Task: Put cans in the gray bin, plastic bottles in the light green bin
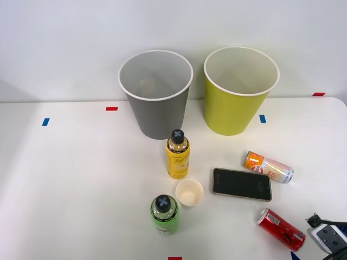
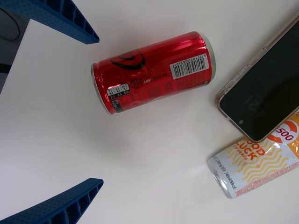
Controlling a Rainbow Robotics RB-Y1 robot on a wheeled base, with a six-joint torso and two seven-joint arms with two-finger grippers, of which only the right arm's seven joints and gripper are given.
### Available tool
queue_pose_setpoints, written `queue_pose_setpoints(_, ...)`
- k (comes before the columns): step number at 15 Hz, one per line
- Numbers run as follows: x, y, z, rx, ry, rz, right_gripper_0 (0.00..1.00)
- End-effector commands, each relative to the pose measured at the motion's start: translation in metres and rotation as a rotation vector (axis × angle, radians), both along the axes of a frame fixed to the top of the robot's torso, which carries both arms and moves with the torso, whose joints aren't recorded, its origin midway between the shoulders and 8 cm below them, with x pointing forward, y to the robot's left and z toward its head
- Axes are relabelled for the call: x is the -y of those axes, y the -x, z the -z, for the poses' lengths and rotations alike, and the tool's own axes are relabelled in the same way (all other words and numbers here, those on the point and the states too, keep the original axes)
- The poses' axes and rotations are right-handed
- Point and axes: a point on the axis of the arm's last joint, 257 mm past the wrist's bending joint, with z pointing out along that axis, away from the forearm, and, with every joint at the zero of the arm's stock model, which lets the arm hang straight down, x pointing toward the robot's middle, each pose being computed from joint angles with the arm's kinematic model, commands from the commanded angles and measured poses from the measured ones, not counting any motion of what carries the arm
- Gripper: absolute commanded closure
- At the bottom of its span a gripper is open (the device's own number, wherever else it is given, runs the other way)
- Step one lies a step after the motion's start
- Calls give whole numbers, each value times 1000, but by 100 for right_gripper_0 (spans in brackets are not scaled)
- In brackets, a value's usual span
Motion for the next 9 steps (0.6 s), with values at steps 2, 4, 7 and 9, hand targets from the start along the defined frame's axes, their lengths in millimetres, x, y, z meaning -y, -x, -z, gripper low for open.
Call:
queue_pose_setpoints(2, -24, -10, 3, -29, -47, -10, 0)
queue_pose_setpoints(4, -37, -18, 0, -34, -94, -8, 0)
queue_pose_setpoints(7, -31, -17, 4, -68, -73, 9, 0)
queue_pose_setpoints(9, -33, -24, -1, -51, -64, -10, 0)
